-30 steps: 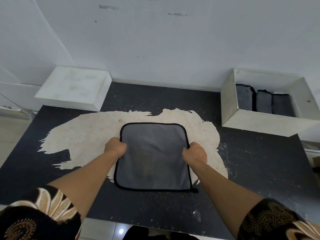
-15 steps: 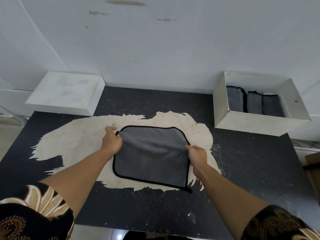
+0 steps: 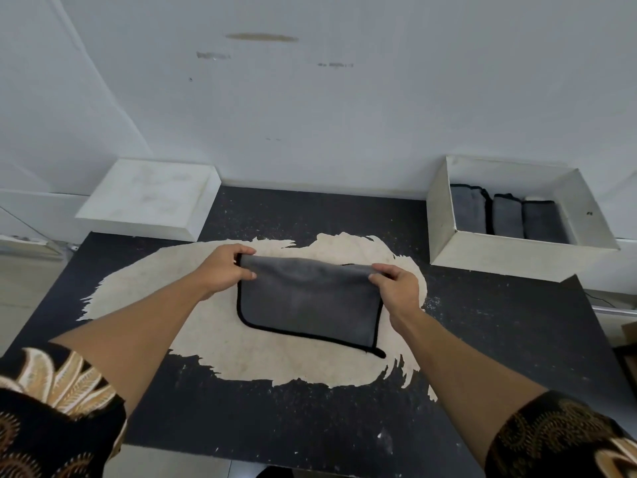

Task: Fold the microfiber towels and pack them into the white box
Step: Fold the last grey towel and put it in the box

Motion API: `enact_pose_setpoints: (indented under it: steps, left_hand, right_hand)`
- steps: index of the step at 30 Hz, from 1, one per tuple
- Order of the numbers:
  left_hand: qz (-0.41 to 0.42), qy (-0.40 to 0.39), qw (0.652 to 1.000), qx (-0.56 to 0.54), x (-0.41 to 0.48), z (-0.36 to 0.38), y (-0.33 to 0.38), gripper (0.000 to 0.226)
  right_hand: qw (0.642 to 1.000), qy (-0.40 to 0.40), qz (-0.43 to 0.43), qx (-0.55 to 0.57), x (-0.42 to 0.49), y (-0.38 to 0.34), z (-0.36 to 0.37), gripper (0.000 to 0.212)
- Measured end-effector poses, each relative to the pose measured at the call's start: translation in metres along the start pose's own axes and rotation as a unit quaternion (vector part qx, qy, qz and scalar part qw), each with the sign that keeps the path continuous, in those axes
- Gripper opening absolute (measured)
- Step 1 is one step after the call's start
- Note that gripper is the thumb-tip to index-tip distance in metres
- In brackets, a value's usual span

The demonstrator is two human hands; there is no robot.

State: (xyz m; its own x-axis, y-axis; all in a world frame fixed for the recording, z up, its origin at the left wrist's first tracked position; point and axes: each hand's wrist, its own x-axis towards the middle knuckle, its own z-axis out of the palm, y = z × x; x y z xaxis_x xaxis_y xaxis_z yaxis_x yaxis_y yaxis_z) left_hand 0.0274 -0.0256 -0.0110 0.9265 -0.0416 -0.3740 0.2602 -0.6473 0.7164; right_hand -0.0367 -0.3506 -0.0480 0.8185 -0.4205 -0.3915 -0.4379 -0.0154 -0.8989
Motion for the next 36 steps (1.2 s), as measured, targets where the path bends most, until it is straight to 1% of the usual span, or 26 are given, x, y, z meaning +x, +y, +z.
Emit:
enact_pose_setpoints:
  steps: [2,4,5,7,9,10,12,14,15,17,18,20,23,24,26,27,29,31,33,34,36]
  left_hand:
    - [0.002,-0.01,0.998,0.057,0.001,-0.008,0.006,0.06]
    - [0.015,-0.021,0.99,0.141,0.002,-0.015,0.01,0.06]
    - [0.026,-0.023,0.983,0.182,0.002,-0.019,0.013,0.058]
    - [0.044,-0.018,0.975,0.217,0.001,-0.026,0.017,0.048]
    - [0.048,-0.024,0.982,0.179,-0.001,-0.033,0.021,0.032]
    - [0.041,-0.036,0.987,0.149,-0.002,-0.038,0.022,0.025]
    - [0.025,-0.064,0.992,0.103,-0.005,-0.045,0.025,0.014]
    - [0.022,-0.059,0.996,0.065,-0.006,-0.05,0.028,0.005]
    - [0.024,-0.045,0.998,0.032,-0.006,-0.051,0.029,0.005]
    - [0.022,-0.018,0.997,-0.07,-0.006,-0.053,0.035,0.01]
    - [0.019,-0.009,0.992,-0.121,-0.006,-0.054,0.038,0.012]
    - [0.013,0.008,0.982,-0.189,-0.007,-0.055,0.043,0.014]
    - [0.014,0.014,0.975,-0.223,-0.006,-0.057,0.047,0.006]
    - [0.018,0.006,0.976,-0.218,-0.006,-0.059,0.048,0.004]
    - [0.03,-0.017,0.983,-0.181,-0.006,-0.062,0.048,0.018]
    - [0.037,-0.023,0.988,-0.148,-0.006,-0.063,0.049,0.024]
    - [0.051,-0.027,0.996,-0.061,-0.005,-0.066,0.051,0.03]
    - [0.063,-0.015,0.997,0.032,-0.004,-0.069,0.051,0.025]
    - [0.07,0.012,0.993,0.091,-0.003,-0.069,0.052,0.013]
    - [0.07,0.025,0.992,0.1,-0.002,-0.069,0.053,0.007]
    - [0.069,0.043,0.992,0.093,-0.002,-0.067,0.056,0.007]
  right_hand:
    - [0.992,-0.042,-0.066,-0.1,-0.002,-0.005,-0.004,0.03]
    - [0.954,-0.08,-0.149,-0.246,-0.004,-0.012,-0.004,0.034]
    - [0.933,-0.082,-0.178,-0.301,-0.004,-0.015,-0.004,0.034]
    - [0.91,-0.064,-0.187,-0.365,-0.003,-0.02,-0.002,0.03]
    - [0.895,-0.047,-0.186,-0.402,-0.001,-0.025,-0.001,0.018]
    - [0.892,-0.045,-0.189,-0.409,0.001,-0.029,-0.001,0.014]
    - [0.896,-0.048,-0.187,-0.399,0.004,-0.034,-0.004,0.014]
    - [0.919,-0.044,-0.173,-0.351,0.007,-0.038,-0.007,0.01]
    - [0.94,-0.034,-0.16,-0.301,0.009,-0.04,-0.008,0.006]
    - [0.979,-0.016,-0.118,-0.163,0.012,-0.046,-0.007,0.008]
    - [0.989,-0.011,-0.099,-0.109,0.013,-0.049,-0.007,0.009]
    - [0.994,-0.004,-0.083,-0.065,0.013,-0.058,-0.005,0.009]
    - [0.995,-0.01,-0.083,-0.049,0.015,-0.068,-0.004,0.028]
    - [0.995,-0.011,-0.084,-0.047,0.015,-0.071,-0.005,0.028]
    - [0.995,-0.015,-0.088,-0.036,0.014,-0.075,-0.007,0.018]
    - [0.995,-0.019,-0.093,-0.035,0.012,-0.076,-0.009,0.016]
    - [0.99,-0.023,-0.118,-0.069,0.009,-0.077,-0.013,0.027]
    - [0.973,-0.016,-0.158,-0.17,0.006,-0.076,-0.015,0.033]
    - [0.949,-0.006,-0.18,-0.257,0.004,-0.077,-0.016,0.028]
    - [0.943,-0.002,-0.18,-0.28,0.004,-0.078,-0.015,0.023]
    - [0.938,0.007,-0.174,-0.301,0.002,-0.08,-0.013,0.013]
